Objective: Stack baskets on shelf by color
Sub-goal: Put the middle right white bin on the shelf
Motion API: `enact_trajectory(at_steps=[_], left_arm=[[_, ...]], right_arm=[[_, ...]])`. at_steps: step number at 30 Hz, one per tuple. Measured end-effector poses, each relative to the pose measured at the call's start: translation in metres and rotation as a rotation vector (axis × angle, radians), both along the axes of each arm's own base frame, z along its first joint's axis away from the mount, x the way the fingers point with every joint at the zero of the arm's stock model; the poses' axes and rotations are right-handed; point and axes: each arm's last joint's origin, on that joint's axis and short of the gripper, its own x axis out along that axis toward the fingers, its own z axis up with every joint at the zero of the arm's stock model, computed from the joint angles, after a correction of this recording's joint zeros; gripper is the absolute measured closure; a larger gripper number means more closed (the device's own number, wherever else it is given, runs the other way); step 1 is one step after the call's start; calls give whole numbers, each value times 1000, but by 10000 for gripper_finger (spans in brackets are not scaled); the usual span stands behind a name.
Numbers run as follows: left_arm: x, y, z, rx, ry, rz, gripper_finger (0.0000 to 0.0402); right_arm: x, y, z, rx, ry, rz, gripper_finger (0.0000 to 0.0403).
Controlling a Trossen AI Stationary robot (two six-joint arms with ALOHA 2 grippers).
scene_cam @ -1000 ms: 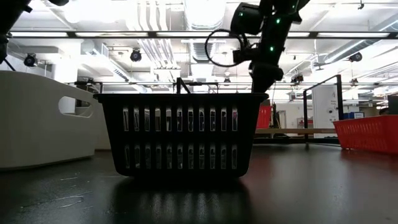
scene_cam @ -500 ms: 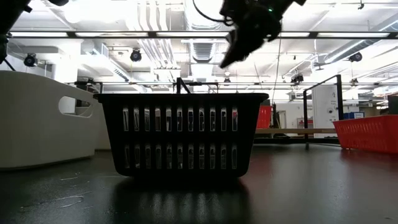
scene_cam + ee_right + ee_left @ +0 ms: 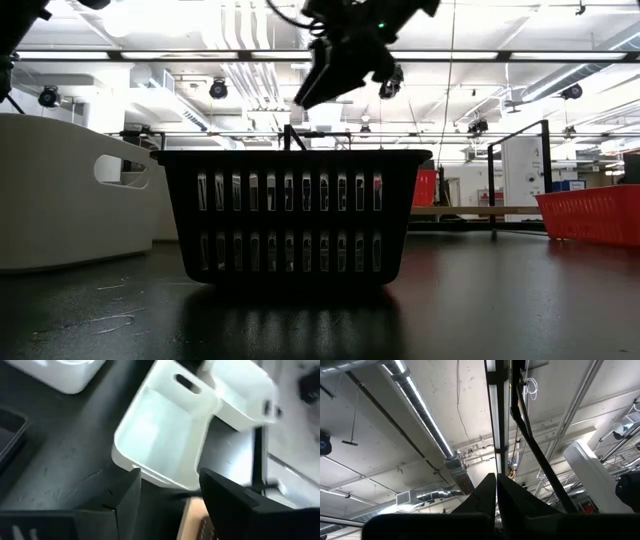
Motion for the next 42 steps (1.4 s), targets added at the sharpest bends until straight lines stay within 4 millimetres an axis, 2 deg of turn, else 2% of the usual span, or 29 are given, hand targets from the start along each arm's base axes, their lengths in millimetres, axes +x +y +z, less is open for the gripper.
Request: enact_trajectory(at_steps=[7,14,23,37,42], left_arm=[[0,0,0,0,-1,0,402],[0,0,0,0,-2,0,402],[0,0,0,0,-1,0,402],[-2,1,1,-5,-16,0,402],[-2,1,1,-4,-16,1,402]], right_arm=[[27,-7,-15,-122,185,193,208],[41,-25,-21,-197,286,240,209],[47,-39,-25,-228,303,274,209],[50,-35,-25,-106,214,389,209],[52,-35,-35,-92,205,398,209]])
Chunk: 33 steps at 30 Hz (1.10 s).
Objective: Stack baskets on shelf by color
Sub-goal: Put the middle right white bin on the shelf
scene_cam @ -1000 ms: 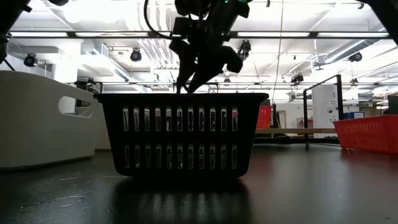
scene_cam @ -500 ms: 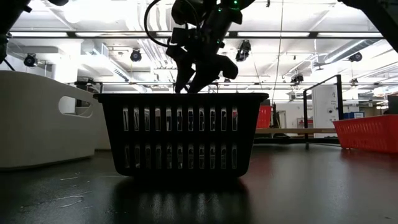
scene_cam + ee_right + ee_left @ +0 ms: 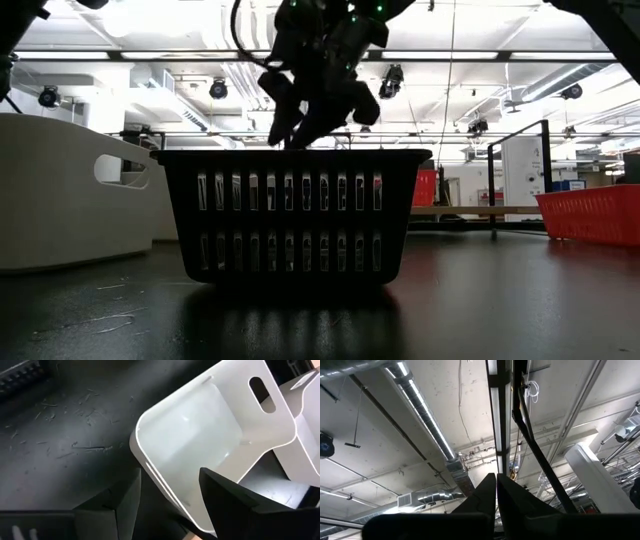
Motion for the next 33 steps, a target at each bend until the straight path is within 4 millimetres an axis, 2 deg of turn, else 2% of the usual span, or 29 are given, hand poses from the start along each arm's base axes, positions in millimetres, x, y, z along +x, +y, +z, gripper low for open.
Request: enact_trajectory(at_steps=[12,17,26,33], left_arm=[[0,0,0,0,-1,0,402],[0,0,0,0,-1,0,402],[0,0,0,0,-1,0,402],[0,0,0,0,-1,0,402]], right_arm=[[16,-3,-54,-15,82,7,216],[18,-4,-60,-27,85,23,257],[18,-2,-61,-27,95,37,380],[17,6,-57,-33,95,43,394]])
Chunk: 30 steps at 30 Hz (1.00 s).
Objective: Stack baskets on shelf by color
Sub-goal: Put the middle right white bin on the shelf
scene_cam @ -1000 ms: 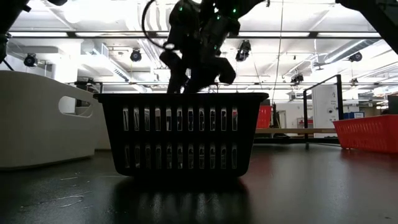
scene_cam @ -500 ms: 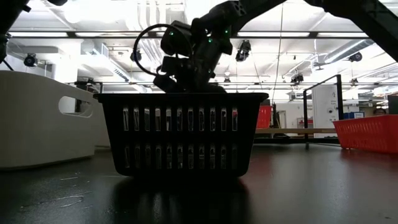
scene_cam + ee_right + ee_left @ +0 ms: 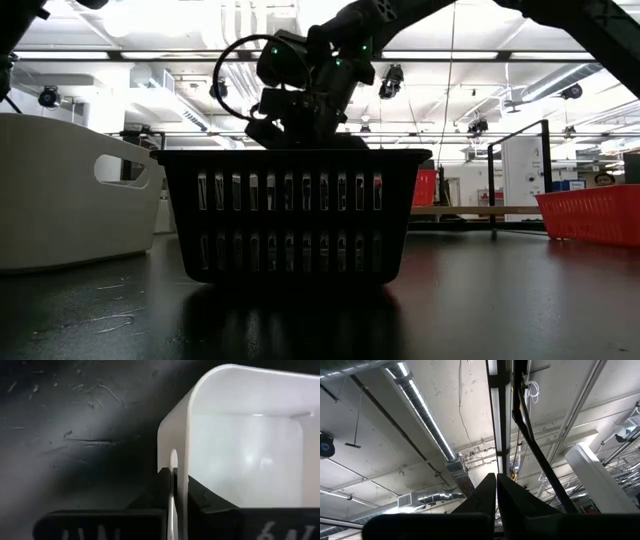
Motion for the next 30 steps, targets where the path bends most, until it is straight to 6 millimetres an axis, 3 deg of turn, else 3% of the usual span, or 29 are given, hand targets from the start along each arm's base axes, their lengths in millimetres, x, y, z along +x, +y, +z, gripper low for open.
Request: enact_trajectory(at_steps=[7,15,22,30], left_arm=[[0,0,0,0,0,0,402],[0,0,0,0,0,0,402],[0,0,0,3,0,4,402],[0,0,0,-9,6,16,402]], right_arm=[[-5,18,34,-65,-73,3,394],[-28,21,111,-2,-276,-137,394],[-68,19,175,-19,-409,-433,394],[-136,-15,197,-10,-181,-720,394]])
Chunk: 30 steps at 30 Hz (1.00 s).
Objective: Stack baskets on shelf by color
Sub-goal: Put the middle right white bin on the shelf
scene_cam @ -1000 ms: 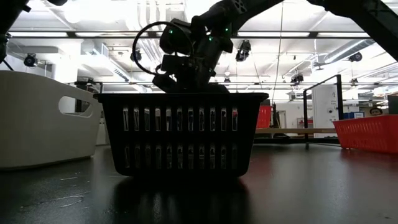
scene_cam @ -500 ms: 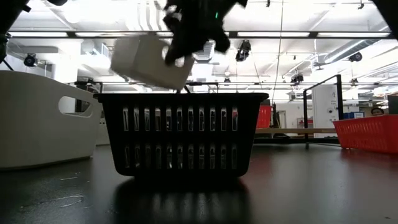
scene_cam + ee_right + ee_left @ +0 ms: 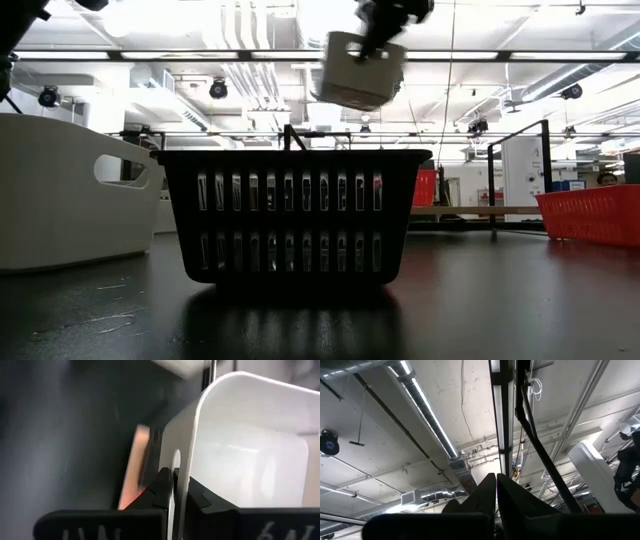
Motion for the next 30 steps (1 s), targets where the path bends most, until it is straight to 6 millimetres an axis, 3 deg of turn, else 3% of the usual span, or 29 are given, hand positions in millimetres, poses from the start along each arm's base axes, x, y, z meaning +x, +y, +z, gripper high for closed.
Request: enact_trajectory(at_steps=[5,13,30], left_arm=[[0,0,0,0,0,0,402],[0,0,0,-1,0,0,402],[0,0,0,-1,0,0,402]], right_arm=[[-33,-15,6,72,75,-137,394],[-76,-13,2,208,66,-205,394],[-139,7,-62,223,54,-232,394]])
